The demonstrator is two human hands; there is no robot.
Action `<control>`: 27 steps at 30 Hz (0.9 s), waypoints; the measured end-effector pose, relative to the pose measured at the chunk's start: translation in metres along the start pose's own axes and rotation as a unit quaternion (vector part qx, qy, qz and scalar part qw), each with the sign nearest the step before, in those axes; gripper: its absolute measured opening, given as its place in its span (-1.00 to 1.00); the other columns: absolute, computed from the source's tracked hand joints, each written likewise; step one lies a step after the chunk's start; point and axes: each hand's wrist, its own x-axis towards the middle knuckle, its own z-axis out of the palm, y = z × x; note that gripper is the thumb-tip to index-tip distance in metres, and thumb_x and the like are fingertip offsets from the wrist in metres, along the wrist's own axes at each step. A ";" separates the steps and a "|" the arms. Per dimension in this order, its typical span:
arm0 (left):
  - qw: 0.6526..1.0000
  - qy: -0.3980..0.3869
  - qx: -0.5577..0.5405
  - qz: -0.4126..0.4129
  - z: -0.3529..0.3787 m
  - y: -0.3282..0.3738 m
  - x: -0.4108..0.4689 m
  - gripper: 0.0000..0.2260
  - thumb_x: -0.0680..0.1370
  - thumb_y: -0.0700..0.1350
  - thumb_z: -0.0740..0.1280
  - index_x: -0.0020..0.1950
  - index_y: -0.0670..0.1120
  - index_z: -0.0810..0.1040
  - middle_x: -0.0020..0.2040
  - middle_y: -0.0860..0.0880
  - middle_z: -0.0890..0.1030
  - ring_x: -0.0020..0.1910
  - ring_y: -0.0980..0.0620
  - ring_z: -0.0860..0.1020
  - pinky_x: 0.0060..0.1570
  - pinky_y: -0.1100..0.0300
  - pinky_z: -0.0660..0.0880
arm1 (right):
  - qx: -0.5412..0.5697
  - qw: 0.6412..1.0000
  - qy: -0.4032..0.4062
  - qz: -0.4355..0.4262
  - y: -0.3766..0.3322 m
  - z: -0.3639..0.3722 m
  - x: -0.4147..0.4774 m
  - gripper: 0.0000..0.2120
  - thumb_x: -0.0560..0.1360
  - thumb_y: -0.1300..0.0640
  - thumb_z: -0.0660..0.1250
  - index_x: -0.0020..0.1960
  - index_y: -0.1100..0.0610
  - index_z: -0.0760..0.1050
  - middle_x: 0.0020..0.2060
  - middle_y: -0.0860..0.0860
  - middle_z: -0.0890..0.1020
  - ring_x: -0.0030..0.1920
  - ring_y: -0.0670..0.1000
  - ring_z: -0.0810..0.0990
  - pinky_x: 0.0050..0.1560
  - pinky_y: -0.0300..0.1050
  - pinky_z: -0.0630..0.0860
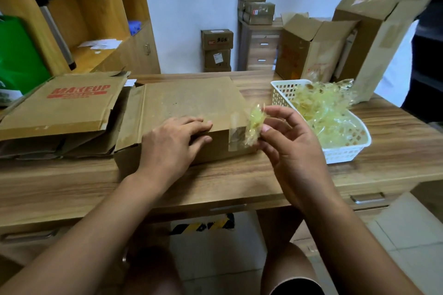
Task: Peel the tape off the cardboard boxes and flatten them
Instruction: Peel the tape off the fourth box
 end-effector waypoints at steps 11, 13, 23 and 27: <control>1.000 -0.006 -0.004 0.008 0.003 -0.004 -0.005 -0.70 0.51 0.16 0.40 0.24 0.22 0.62 0.17 0.15 0.66 0.12 0.07 0.60 -0.24 0.22 0.47 | -0.454 0.839 0.157 -0.255 -0.101 -0.077 0.058 -0.79 0.56 0.28 0.32 0.13 0.06 0.57 -0.14 -0.09 0.61 -0.17 0.04 0.63 -0.12 -0.08 0.62; 1.000 -0.007 -0.003 0.009 0.002 -0.003 -0.006 -0.70 0.51 0.15 0.39 0.24 0.22 0.62 0.17 0.14 0.66 0.13 0.05 0.61 -0.25 0.23 0.48 | -0.525 0.797 0.178 -0.240 -0.109 -0.097 0.071 -0.78 0.56 0.25 0.31 0.12 0.03 0.60 -0.10 -0.05 0.65 -0.16 -0.03 0.62 -0.09 -0.21 0.59; 1.000 0.010 -0.024 0.016 -0.001 0.000 -0.008 -0.69 0.50 0.16 0.33 0.21 0.19 0.65 0.15 0.14 0.67 0.09 0.03 0.62 -0.33 0.40 0.22 | -0.662 0.734 0.113 -0.101 -0.074 -0.136 0.079 -0.78 0.53 0.25 0.38 0.09 0.02 0.71 -0.12 -0.03 0.71 -0.21 -0.09 0.57 -0.09 -0.24 0.40; 0.999 0.011 -0.026 0.015 0.000 0.001 -0.008 -0.72 0.50 0.13 0.40 0.20 0.20 0.66 0.15 0.16 0.67 0.10 0.04 0.61 -0.33 0.39 0.22 | -0.684 0.718 0.094 -0.094 -0.070 -0.134 0.076 -0.83 0.53 0.24 0.41 0.04 0.05 0.72 -0.10 0.01 0.69 -0.17 -0.03 0.56 -0.07 -0.16 0.42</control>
